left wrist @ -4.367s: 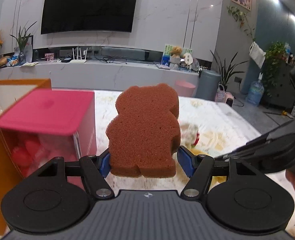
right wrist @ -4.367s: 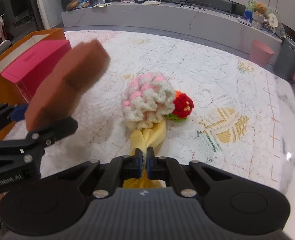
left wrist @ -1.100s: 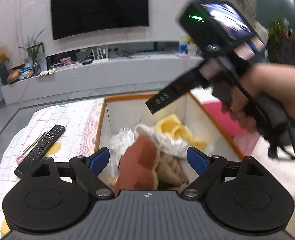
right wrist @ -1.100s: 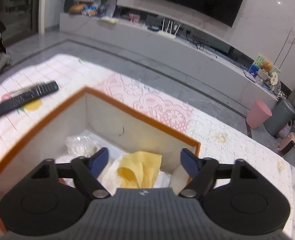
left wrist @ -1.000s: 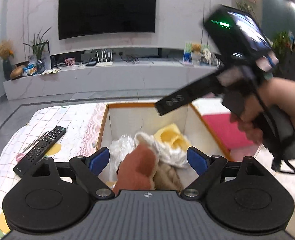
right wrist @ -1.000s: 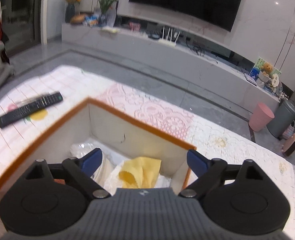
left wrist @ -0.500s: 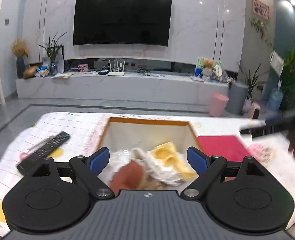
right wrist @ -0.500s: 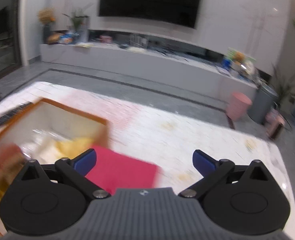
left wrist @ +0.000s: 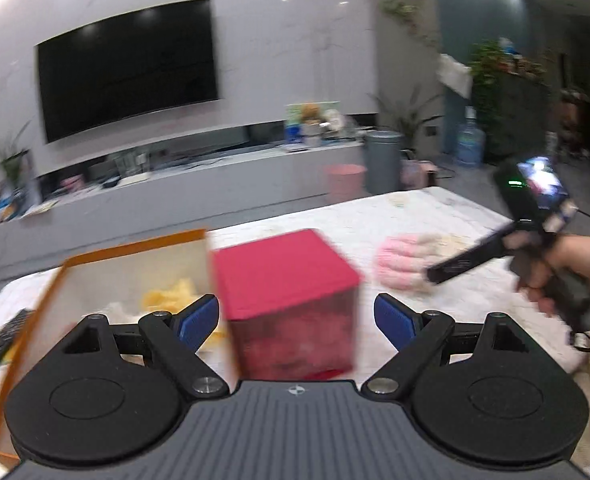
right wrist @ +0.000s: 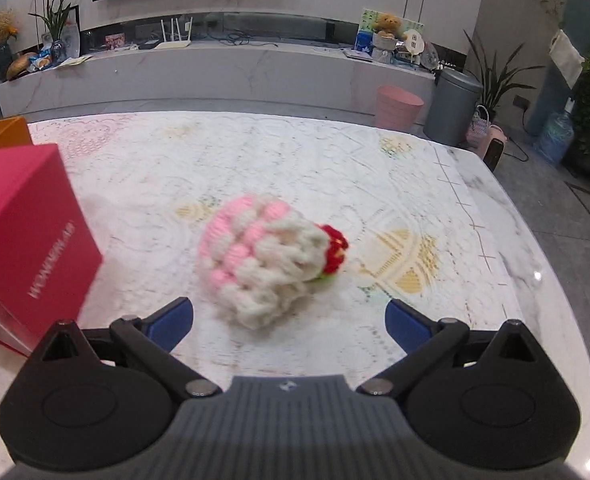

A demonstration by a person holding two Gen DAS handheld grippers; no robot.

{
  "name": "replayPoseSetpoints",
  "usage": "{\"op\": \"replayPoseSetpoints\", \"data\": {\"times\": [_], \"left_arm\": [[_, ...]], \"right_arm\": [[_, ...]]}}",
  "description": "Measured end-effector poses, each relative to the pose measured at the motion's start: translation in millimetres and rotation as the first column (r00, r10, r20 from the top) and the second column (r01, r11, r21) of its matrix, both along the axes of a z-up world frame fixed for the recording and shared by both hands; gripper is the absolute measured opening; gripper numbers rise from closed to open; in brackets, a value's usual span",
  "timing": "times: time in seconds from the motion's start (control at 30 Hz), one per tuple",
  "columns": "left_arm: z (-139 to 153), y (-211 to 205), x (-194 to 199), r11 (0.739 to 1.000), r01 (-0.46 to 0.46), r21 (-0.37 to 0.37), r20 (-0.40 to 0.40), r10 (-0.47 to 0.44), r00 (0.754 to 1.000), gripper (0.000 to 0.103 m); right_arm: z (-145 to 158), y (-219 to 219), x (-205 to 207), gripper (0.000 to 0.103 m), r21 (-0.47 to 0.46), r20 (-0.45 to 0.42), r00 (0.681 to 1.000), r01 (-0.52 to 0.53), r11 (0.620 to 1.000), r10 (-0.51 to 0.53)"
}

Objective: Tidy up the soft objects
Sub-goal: 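Move the right gripper to the pink-and-white crocheted toy and grasp it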

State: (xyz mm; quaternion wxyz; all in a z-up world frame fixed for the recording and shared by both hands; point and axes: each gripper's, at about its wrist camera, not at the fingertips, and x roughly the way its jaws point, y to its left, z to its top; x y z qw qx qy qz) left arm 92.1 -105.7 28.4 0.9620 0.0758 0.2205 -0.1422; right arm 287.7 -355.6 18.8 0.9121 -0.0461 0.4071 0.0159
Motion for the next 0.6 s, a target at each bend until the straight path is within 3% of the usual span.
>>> {"op": "replayPoseSetpoints", "data": {"times": [0.2, 0.43, 0.6], "left_arm": [[-22.0, -40.6, -8.0, 0.996, 0.085, -0.009, -0.004, -0.085, 0.996, 0.102], [-50.7, -61.2, -0.6, 0.99, 0.143, -0.009, -0.08, -0.143, 0.987, 0.102], [-58.9, -63.1, 6.9, 0.992, 0.123, -0.023, -0.109, -0.125, 0.986, 0.102]], "right_arm": [[-21.5, 0.2, 0.7, 0.1, -0.027, 0.06, 0.997, -0.04, 0.999, 0.042], [-41.3, -1.9, 26.2, 0.1, 0.117, 0.038, 0.999, -0.025, 0.993, 0.021], [-51.3, 1.5, 44.4, 0.1, 0.116, 0.046, 0.999, -0.005, 0.993, 0.0]]}}
